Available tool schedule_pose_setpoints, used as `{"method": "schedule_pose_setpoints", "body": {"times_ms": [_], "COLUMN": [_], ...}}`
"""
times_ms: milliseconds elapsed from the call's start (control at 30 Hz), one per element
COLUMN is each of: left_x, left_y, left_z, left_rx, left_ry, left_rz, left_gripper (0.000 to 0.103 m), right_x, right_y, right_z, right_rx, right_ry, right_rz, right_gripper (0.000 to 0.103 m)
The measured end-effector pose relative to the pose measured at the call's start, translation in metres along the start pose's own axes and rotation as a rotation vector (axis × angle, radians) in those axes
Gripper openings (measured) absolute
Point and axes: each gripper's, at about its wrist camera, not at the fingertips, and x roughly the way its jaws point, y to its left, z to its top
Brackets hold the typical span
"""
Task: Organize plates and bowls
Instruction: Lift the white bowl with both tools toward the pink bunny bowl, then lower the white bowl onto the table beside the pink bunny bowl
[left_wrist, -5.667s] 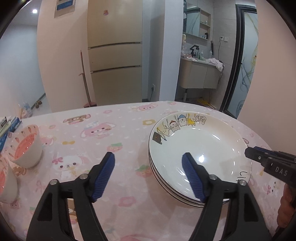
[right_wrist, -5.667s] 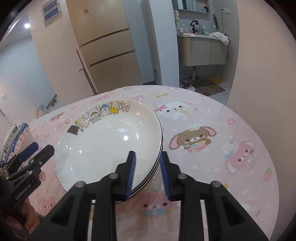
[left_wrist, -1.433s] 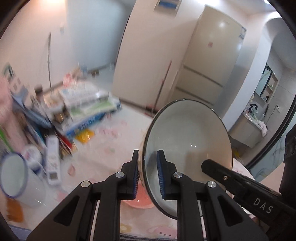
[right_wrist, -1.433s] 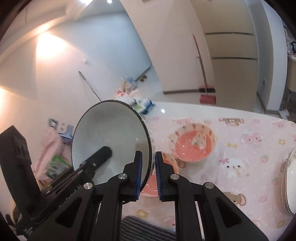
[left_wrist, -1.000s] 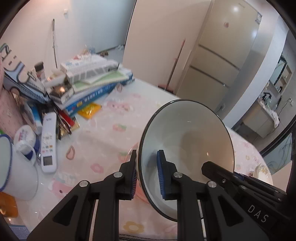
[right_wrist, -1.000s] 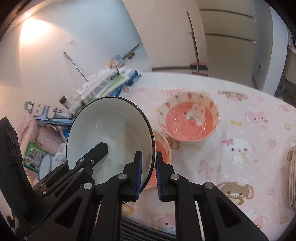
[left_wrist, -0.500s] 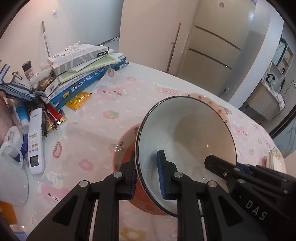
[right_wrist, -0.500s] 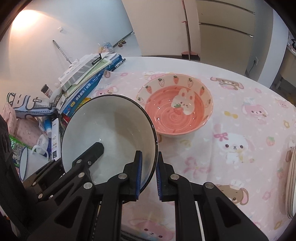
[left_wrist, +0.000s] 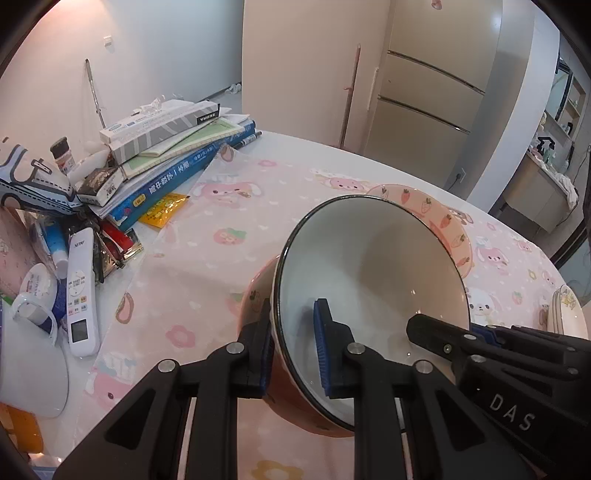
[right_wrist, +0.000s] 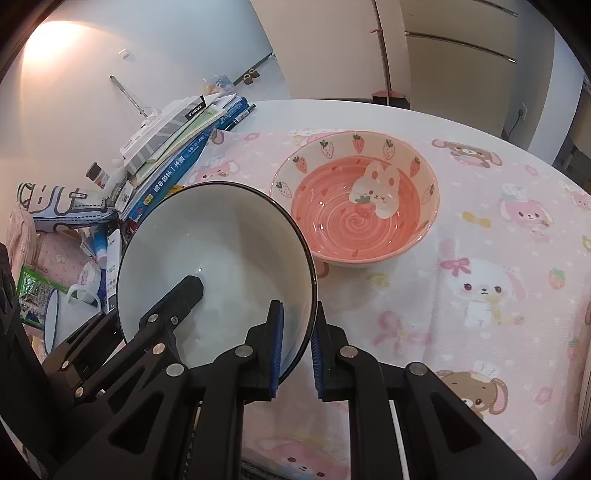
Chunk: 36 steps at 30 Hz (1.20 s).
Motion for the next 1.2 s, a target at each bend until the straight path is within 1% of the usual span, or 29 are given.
{"method": "schedule_pose_setpoints", "body": {"times_ms": [133, 233, 267, 300, 367, 467, 600, 667, 733, 867, 933, 1067, 1200], "left_x": [0.002, 0.001, 0.0, 0.0, -0.003, -0.001, -0.002, -0.003, -0.005, -0.005, -0.006, -0.009, -0.013], "left_y": [0.0, 0.005, 0.009, 0.015, 0.024, 0.027, 0.022, 0.022, 0.024, 0.029, 0.031, 0.038, 0.04], "left_z": [0.0, 0.0, 0.0, 0.0, 0.003, 0.003, 0.003, 0.002, 0.001, 0.002, 0.003, 0.004, 0.005], "left_rx": [0.006, -0.018, -0.037, -0.065, -0.093, -0.098, -0.073, -0.08, -0.09, -0.116, -0.123, -0.136, -0.142], "left_ry": [0.0, 0.005, 0.014, 0.021, 0.018, 0.031, 0.027, 0.039, 0.048, 0.072, 0.083, 0.097, 0.098], "left_rz": [0.025, 0.027, 0.026, 0.014, -0.008, -0.024, 0.0, -0.013, -0.037, -0.075, -0.092, -0.155, -0.181], "left_gripper": [0.018, 0.018, 0.018, 0.014, 0.014, 0.014, 0.014, 0.017, 0.022, 0.023, 0.026, 0.031, 0.034], "right_x": [-0.002, -0.002, -0.003, -0.004, -0.01, -0.011, -0.009, -0.008, -0.009, -0.014, -0.016, -0.017, -0.015], "right_y": [0.002, 0.004, 0.006, 0.007, 0.01, 0.016, 0.014, 0.013, 0.013, 0.015, 0.015, 0.013, 0.008], "right_z": [-0.001, -0.002, -0.002, -0.002, -0.002, -0.004, -0.003, -0.002, -0.002, -0.002, -0.001, 0.0, 0.0], "right_rx": [-0.008, -0.015, -0.019, -0.023, -0.036, -0.068, -0.057, -0.055, -0.055, -0.064, -0.068, -0.059, -0.027], "right_ry": [-0.003, -0.013, -0.019, -0.022, -0.045, -0.054, -0.042, -0.039, -0.041, -0.062, -0.07, -0.064, -0.053], "right_rz": [0.002, -0.011, -0.013, -0.02, -0.008, -0.039, -0.025, -0.021, -0.022, -0.027, -0.026, -0.014, 0.006], "right_gripper": [0.015, 0.015, 0.015, 0.015, 0.015, 0.015, 0.015, 0.015, 0.015, 0.014, 0.013, 0.013, 0.013]}}
